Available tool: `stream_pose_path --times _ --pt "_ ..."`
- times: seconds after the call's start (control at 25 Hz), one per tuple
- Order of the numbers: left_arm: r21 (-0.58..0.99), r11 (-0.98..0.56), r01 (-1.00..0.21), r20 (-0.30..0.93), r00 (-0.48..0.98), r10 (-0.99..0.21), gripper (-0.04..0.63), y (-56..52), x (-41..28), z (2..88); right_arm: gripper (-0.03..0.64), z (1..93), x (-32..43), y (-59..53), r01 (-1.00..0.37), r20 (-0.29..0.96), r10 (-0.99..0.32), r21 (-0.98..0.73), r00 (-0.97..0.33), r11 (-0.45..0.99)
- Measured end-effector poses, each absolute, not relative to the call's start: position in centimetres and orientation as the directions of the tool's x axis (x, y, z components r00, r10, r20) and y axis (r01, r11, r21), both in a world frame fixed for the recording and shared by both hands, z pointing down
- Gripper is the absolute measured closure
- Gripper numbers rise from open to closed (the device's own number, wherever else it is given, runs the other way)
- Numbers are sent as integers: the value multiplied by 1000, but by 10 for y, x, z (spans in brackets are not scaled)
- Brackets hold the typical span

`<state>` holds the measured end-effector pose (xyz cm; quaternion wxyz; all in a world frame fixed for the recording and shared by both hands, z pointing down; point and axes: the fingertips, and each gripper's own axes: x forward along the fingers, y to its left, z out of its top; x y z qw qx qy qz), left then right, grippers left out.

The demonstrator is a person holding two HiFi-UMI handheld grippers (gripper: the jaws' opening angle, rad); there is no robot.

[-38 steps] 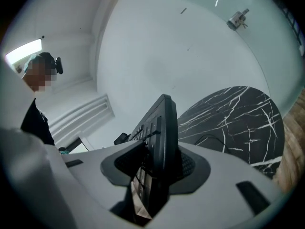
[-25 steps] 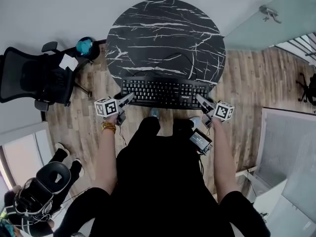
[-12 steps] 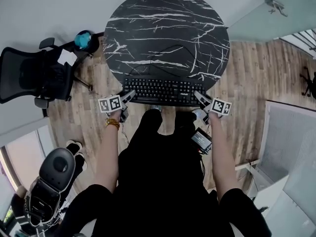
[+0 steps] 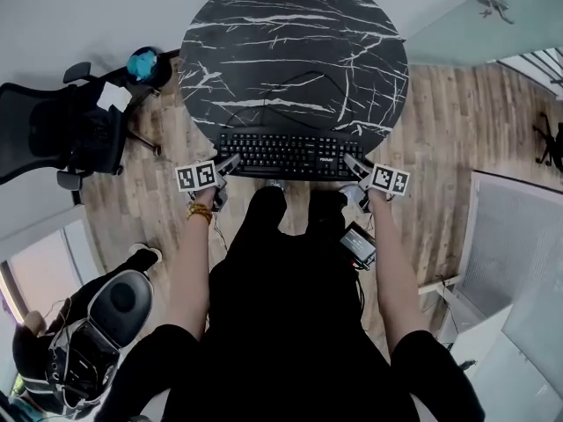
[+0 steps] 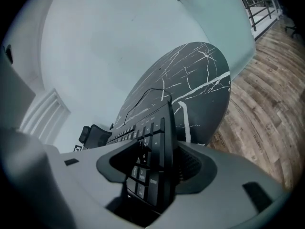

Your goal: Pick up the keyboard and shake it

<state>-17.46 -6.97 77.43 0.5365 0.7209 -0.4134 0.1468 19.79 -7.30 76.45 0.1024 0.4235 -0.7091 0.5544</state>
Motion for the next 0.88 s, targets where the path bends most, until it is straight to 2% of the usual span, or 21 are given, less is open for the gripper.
stream_pose_path --times 0.88 --pt "521 13 -854 793 477 -379 295 -69 -183 795 362 783 202 -82 -863 764 -456 -506 -456 15"
